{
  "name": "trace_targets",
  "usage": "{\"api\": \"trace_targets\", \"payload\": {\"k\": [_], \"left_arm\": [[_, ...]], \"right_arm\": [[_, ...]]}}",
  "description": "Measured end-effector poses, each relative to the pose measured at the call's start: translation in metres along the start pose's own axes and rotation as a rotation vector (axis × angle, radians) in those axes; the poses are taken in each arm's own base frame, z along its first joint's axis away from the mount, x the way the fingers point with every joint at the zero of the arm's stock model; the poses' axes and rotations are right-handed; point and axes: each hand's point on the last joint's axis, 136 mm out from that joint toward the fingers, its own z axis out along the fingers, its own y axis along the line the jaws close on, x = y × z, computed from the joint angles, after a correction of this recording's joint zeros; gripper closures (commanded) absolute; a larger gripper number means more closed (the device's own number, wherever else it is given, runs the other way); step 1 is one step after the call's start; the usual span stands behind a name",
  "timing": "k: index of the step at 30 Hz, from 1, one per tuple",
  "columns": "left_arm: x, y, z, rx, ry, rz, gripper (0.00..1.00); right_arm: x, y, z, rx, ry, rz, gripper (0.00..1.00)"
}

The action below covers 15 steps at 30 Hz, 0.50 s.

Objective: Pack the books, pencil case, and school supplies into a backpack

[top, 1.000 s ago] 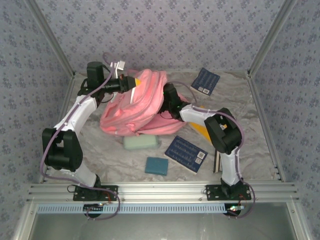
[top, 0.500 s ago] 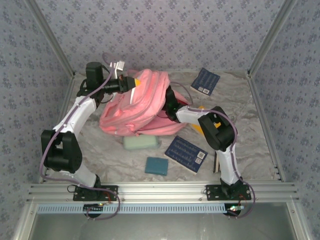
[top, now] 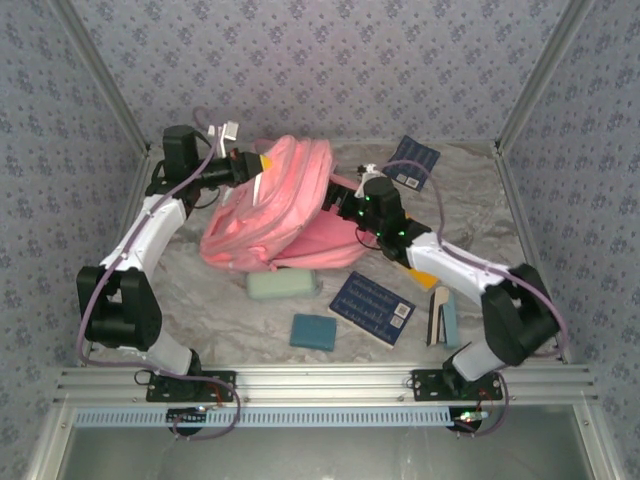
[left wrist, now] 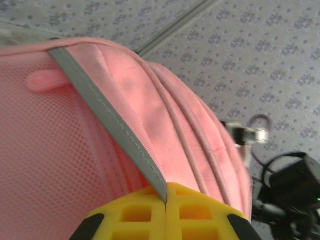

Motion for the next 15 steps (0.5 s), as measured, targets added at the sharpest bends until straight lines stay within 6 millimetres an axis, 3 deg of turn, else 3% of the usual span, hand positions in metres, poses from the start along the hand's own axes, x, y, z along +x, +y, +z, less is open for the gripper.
{"api": "trace_targets", "payload": {"k": [4,8,11,15], "left_arm": [[-0.003,0.011,-0.002,-0.052,-0.022,-0.012,1.00],[0.002,0.023,-0.001,-0.122,-0.021,-0.036,1.00],[0.007,0.031,0.001,-0.165,-0.016,-0.055,1.00],[0.012,0.036,0.003,-0.203,-0.010,-0.071,1.00]], "right_arm": [[-0.003,-0.028,-0.049,0.077,-0.095,-0.049,0.01],[-0.006,-0.058,-0.066,0.143,-0.100,-0.092,0.05],[0.014,-0.045,-0.066,0.106,-0.016,-0.173,0.12],[0.067,-0.006,-0.068,-0.008,0.200,-0.361,0.15]]}}
